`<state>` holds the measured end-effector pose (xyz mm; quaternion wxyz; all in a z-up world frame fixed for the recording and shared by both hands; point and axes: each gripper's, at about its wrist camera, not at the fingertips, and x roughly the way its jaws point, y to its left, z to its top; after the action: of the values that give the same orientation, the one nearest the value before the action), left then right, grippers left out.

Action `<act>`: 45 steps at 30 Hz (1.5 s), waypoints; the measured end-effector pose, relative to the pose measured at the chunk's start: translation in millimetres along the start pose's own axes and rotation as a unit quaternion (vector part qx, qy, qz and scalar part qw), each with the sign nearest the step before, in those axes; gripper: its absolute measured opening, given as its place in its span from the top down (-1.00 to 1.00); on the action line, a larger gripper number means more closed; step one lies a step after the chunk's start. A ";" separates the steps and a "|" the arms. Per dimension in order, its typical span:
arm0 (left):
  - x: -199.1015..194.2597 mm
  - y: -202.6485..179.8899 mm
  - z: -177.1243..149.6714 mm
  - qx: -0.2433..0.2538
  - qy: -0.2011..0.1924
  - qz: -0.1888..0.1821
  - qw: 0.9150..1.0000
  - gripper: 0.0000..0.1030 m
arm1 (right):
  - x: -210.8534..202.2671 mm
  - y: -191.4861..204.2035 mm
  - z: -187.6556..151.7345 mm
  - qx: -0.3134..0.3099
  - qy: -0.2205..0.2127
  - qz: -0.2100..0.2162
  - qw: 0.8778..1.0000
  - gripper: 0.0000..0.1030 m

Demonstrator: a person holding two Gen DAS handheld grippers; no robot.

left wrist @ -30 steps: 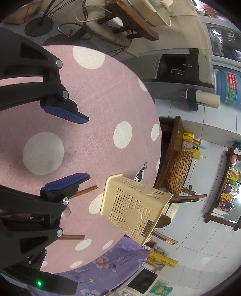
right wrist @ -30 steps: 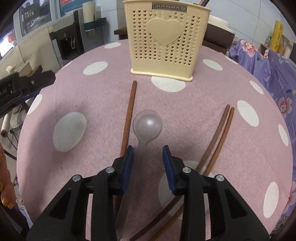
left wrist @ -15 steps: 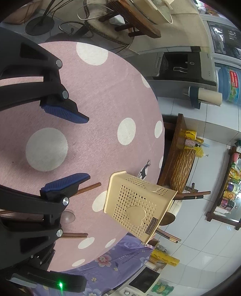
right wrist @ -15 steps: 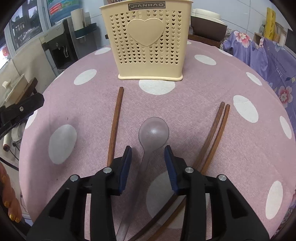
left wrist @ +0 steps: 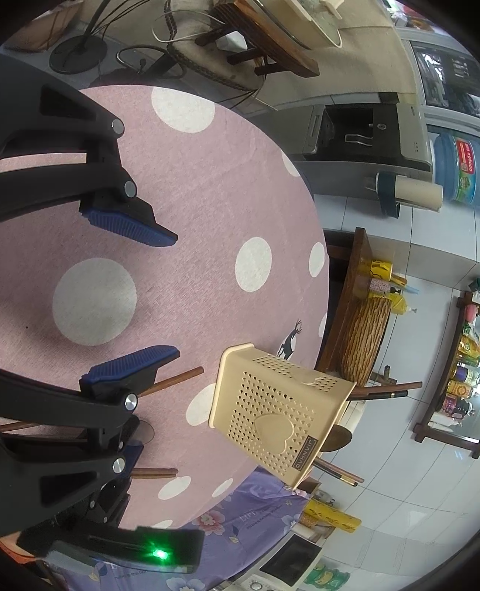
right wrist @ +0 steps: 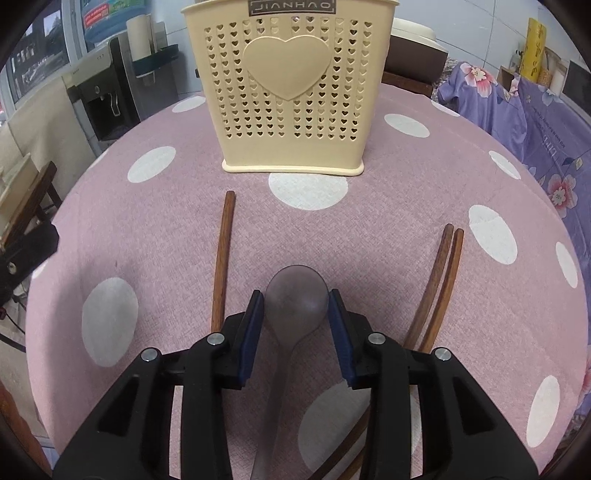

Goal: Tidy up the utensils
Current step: 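Close the right tool on the clear plastic spoon's handle, then grasp a brown chopstick with the left tool while the right tool lifts the clear spoon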

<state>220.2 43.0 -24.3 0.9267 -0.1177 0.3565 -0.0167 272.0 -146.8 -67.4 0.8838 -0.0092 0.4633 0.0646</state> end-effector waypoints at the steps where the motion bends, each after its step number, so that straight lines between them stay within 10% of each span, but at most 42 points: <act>1: 0.5 -0.7 -0.5 0.001 0.002 -0.002 1.000 -0.09 | -2.5 -5.1 0.0 0.012 -0.004 0.012 1.000 0.29; 10: 21.5 -24.2 -1.1 0.016 0.049 -0.038 0.998 0.00 | -83.1 -45.5 -1.6 0.061 -0.119 0.099 0.986 0.29; 21: 87.5 -83.0 -0.5 0.067 0.129 -0.034 0.989 0.48 | -130.8 -56.9 -17.2 0.041 -0.195 0.096 0.975 0.62; 45: 105.6 -87.5 14.2 0.072 0.130 0.012 0.989 0.82 | -84.6 -77.1 3.1 0.072 -0.108 0.111 0.985 0.48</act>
<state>312.9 -51.3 -63.3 0.8788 -0.0428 0.4730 -0.0465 236.5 -232.0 0.4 0.9142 0.1130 0.3671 0.1291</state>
